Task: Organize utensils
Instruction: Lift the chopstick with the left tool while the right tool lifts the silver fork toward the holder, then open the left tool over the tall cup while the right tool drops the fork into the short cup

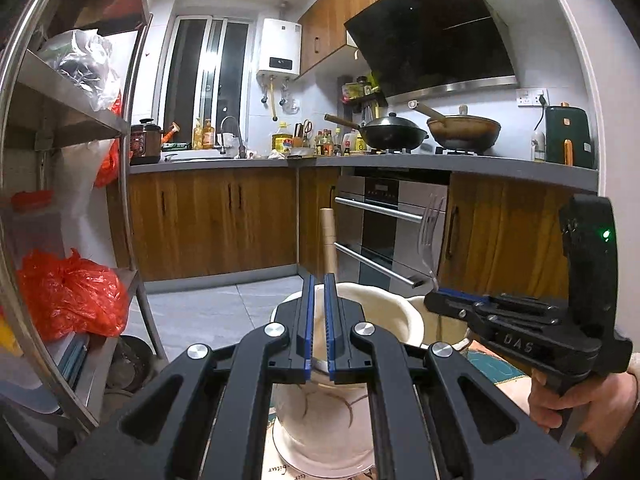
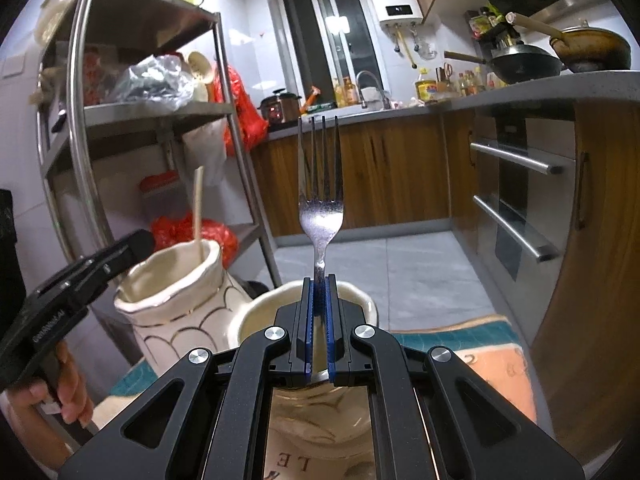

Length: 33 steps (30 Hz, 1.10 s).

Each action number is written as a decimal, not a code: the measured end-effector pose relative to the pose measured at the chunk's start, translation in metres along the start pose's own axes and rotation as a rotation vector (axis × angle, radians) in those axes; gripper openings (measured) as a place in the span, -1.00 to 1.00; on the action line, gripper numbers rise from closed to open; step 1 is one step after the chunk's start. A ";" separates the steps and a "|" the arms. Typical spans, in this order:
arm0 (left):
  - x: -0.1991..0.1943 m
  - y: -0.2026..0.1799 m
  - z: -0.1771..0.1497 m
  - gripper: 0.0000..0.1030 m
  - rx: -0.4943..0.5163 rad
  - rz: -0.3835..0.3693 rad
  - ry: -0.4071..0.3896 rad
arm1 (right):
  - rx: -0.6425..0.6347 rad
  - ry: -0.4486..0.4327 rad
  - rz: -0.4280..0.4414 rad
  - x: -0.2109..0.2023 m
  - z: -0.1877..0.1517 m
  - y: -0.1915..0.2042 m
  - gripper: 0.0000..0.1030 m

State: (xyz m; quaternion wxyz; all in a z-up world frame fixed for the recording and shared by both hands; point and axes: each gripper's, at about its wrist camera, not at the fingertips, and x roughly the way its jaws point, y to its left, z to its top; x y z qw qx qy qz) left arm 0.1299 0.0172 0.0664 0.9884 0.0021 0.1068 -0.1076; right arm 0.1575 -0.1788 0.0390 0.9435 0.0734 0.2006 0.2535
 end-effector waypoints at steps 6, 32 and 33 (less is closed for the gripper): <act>-0.004 0.008 0.000 -0.59 -0.032 0.014 -0.005 | -0.003 0.007 -0.029 0.005 0.003 -0.001 -0.88; -0.040 0.015 -0.012 0.90 -0.088 0.111 -0.067 | -0.056 -0.114 -0.051 -0.047 0.006 0.006 0.88; -0.044 0.014 -0.014 0.90 -0.088 0.119 -0.077 | -0.055 -0.131 -0.057 -0.055 0.004 0.006 0.90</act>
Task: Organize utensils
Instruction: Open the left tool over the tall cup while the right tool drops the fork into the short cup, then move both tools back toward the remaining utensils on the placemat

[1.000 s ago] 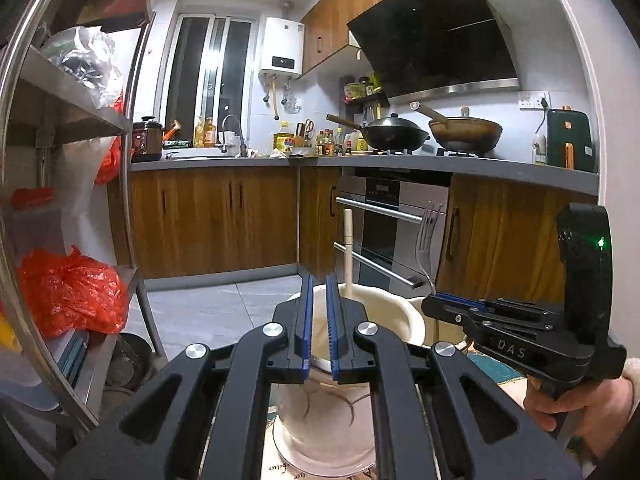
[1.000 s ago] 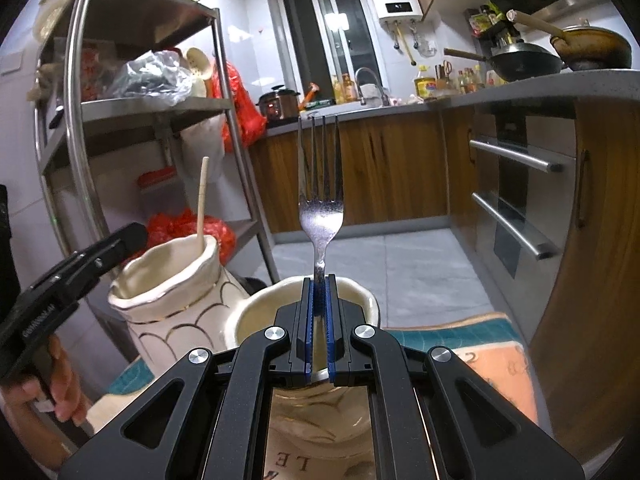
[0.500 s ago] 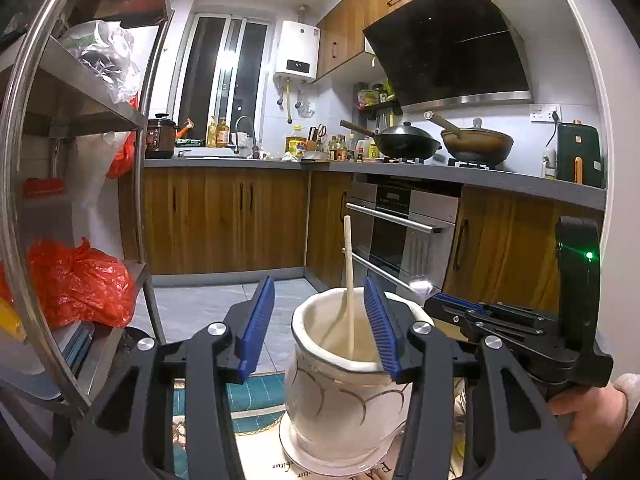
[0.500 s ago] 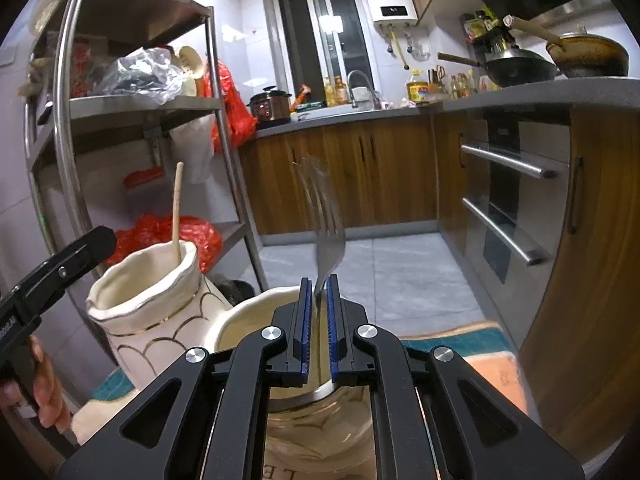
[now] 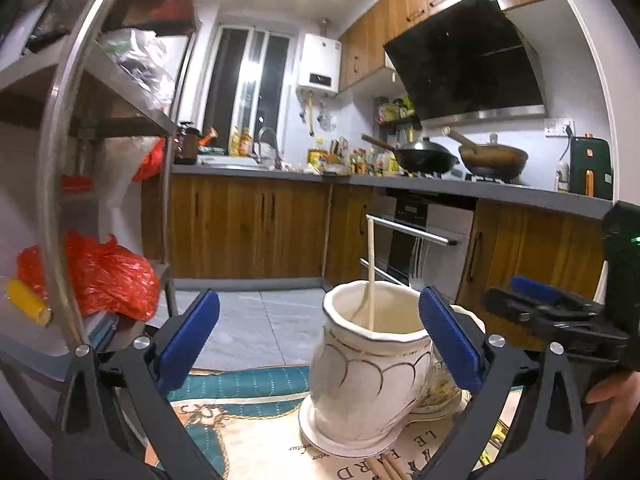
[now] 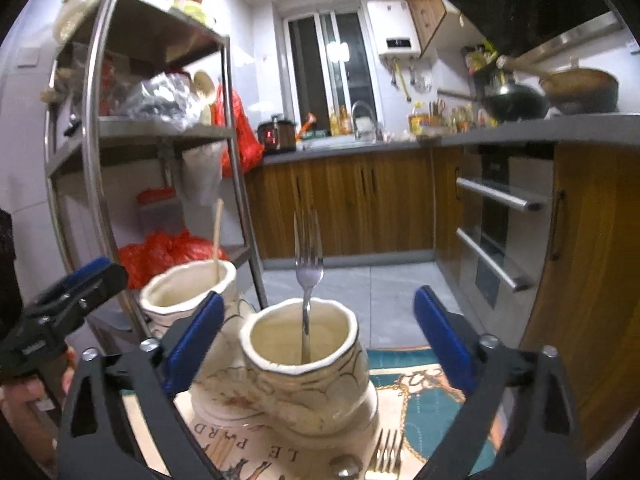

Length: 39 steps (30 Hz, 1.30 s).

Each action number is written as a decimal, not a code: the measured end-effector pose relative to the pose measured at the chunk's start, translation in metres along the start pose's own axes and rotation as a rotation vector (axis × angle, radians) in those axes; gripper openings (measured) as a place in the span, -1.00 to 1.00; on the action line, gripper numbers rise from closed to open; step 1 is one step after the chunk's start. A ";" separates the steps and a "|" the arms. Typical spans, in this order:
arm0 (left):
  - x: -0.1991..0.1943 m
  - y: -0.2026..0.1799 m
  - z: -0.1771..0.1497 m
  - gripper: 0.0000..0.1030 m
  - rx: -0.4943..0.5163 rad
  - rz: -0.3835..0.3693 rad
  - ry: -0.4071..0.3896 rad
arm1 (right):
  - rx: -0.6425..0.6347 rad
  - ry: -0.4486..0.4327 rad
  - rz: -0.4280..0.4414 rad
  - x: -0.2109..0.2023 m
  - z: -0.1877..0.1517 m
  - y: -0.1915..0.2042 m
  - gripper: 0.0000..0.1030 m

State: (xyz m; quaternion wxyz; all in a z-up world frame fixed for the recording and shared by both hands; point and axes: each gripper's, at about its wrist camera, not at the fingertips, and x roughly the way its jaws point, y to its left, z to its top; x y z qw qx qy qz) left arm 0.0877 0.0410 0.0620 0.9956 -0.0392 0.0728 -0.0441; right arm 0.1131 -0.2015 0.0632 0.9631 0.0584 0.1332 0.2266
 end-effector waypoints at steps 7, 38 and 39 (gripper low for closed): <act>-0.016 -0.007 -0.011 0.90 0.014 -0.012 0.028 | 0.009 -0.032 -0.063 -0.037 -0.015 -0.005 0.90; -0.048 -0.017 -0.063 0.90 0.049 -0.037 0.278 | 0.002 0.113 -0.098 -0.084 -0.059 -0.020 0.90; -0.047 -0.017 -0.064 0.90 0.049 -0.039 0.286 | 0.009 0.124 -0.095 -0.084 -0.059 -0.020 0.90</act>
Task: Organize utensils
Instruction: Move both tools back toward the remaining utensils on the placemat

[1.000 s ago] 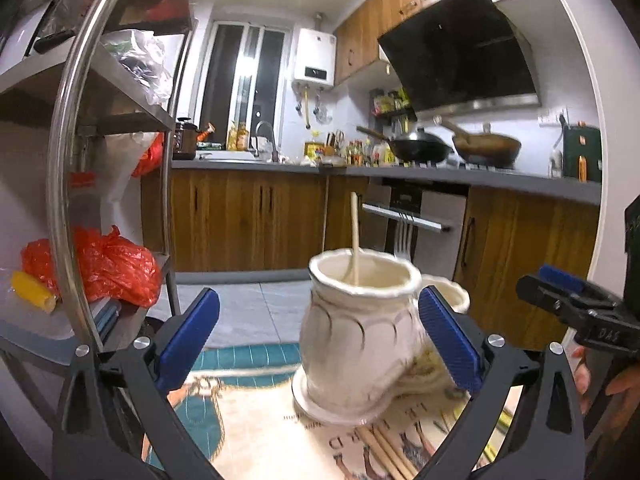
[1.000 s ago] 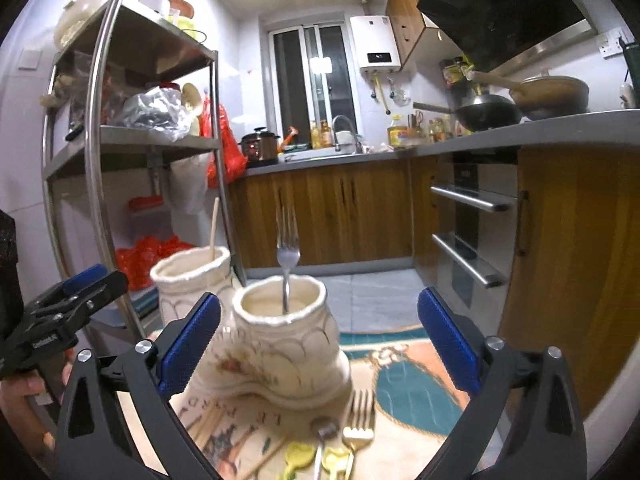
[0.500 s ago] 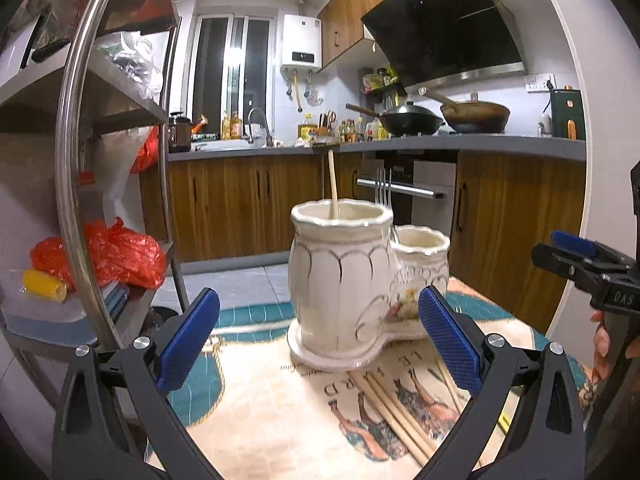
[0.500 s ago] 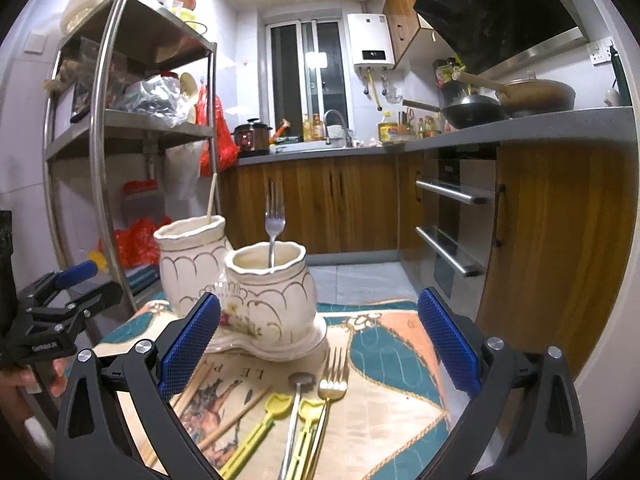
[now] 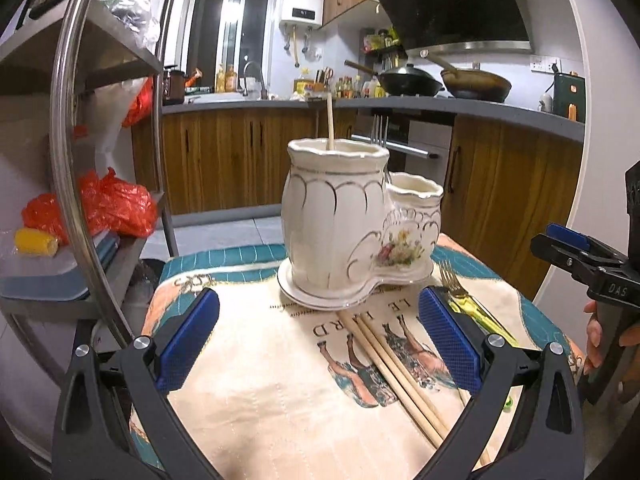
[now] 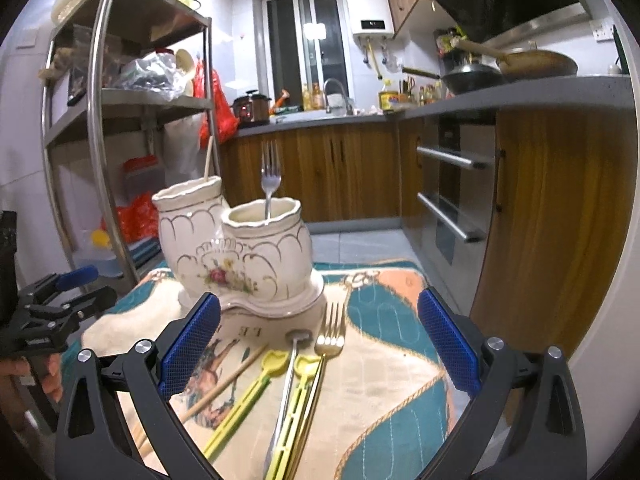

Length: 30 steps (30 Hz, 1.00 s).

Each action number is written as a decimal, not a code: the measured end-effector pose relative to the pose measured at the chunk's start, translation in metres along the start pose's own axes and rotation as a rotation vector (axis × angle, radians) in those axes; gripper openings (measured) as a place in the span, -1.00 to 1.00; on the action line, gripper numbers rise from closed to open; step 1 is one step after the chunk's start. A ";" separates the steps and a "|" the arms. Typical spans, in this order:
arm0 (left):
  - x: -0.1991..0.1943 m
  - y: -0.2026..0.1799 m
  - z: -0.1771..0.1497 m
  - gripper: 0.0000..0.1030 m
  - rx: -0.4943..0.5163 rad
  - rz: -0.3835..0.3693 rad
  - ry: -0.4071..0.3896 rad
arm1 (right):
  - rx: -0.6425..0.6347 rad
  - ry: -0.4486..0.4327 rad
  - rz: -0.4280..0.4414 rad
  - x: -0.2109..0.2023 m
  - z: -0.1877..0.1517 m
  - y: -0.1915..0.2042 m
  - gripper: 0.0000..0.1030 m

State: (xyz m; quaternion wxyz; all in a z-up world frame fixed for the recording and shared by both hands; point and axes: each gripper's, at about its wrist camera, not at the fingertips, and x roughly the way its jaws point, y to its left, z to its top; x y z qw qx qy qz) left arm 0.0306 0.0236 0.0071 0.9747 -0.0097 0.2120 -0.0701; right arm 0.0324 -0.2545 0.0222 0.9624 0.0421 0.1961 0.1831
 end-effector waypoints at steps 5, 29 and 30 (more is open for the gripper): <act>0.010 -0.006 -0.003 0.90 0.009 0.005 0.060 | 0.008 0.058 0.009 0.006 -0.002 0.000 0.90; 0.052 -0.020 -0.027 0.89 0.072 0.010 0.333 | -0.015 0.350 -0.040 0.047 -0.033 -0.012 0.90; 0.053 -0.021 -0.028 0.89 0.079 0.013 0.341 | -0.015 0.346 -0.042 0.046 -0.033 -0.011 0.90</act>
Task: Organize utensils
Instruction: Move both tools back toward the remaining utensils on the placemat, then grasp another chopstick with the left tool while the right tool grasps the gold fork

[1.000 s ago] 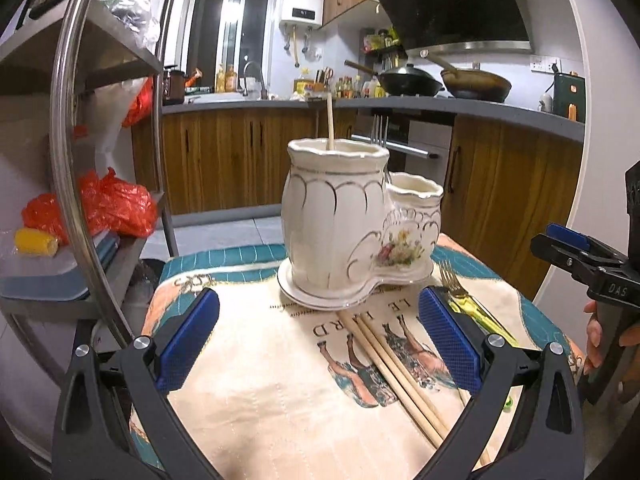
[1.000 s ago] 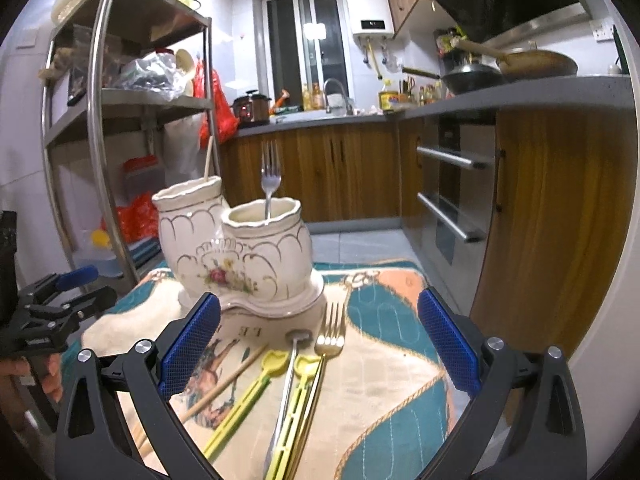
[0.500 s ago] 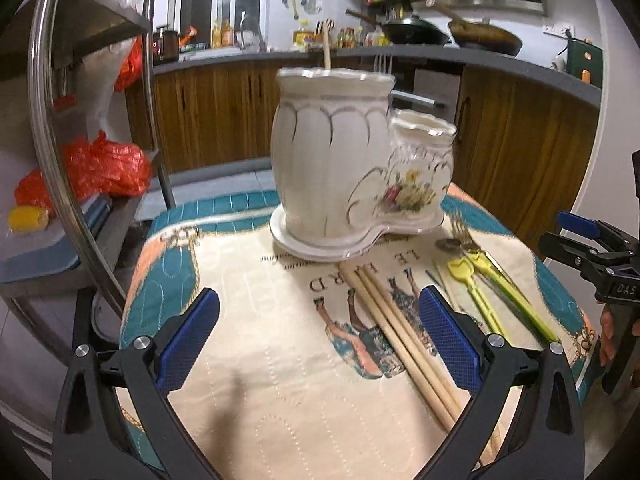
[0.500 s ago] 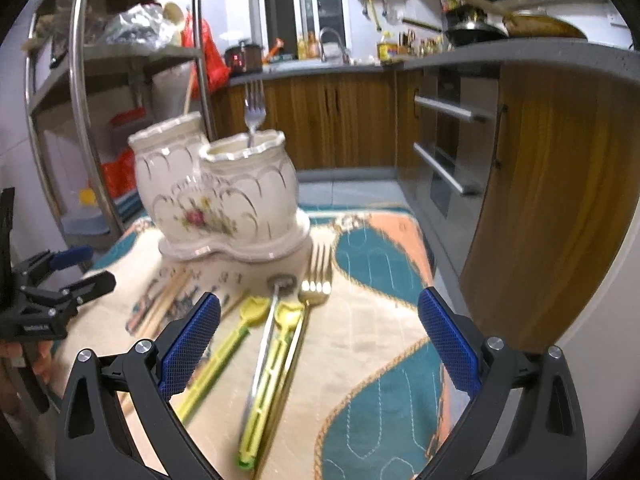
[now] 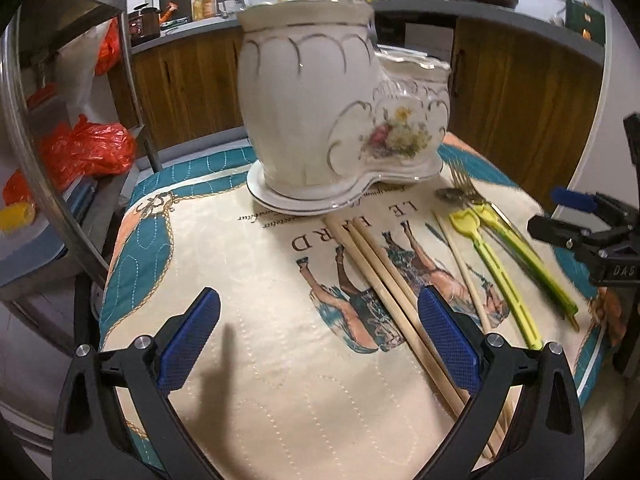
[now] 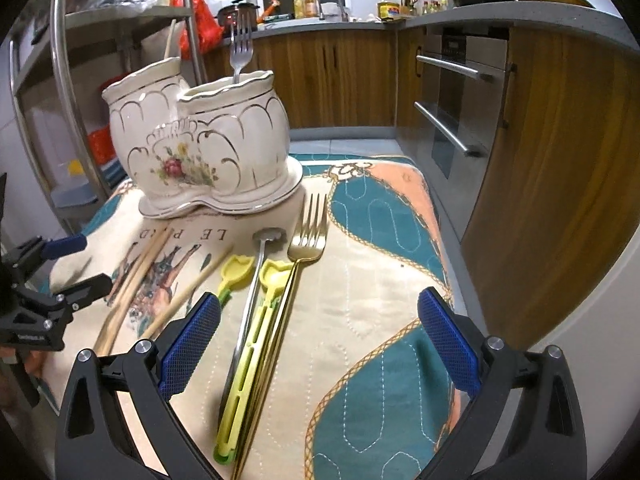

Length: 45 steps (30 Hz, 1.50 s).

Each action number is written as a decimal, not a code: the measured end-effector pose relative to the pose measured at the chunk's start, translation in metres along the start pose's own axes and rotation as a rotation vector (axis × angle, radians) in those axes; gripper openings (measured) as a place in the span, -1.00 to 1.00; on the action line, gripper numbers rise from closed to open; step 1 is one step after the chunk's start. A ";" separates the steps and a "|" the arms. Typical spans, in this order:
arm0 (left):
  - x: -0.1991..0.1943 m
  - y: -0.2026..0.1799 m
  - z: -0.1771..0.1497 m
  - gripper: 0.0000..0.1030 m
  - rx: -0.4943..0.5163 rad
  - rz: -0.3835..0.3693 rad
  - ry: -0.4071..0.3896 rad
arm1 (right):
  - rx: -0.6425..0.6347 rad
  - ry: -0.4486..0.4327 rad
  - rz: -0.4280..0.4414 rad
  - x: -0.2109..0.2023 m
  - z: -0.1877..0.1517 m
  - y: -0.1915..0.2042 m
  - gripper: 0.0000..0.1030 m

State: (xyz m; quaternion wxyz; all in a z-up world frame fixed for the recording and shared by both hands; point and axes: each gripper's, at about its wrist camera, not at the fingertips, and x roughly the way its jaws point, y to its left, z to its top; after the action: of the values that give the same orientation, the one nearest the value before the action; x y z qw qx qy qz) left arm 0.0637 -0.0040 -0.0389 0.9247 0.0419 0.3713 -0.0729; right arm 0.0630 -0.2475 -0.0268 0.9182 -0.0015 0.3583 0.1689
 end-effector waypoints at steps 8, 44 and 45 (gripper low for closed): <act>0.008 -0.006 0.000 0.71 0.038 0.032 0.045 | 0.006 0.016 0.003 0.003 0.000 -0.001 0.90; 0.003 0.017 0.001 -0.74 0.061 -0.055 0.172 | -0.040 0.280 0.062 0.029 0.016 -0.005 -0.74; 0.004 0.017 0.002 -0.74 0.051 -0.056 0.174 | -0.034 0.293 0.058 0.031 0.019 -0.005 -0.71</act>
State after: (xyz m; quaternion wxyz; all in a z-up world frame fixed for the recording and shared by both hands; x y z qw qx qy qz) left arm 0.0712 0.0121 -0.0398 0.8851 0.0613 0.4494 -0.1045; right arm 0.0984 -0.2402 -0.0340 0.8507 -0.0314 0.4852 0.1996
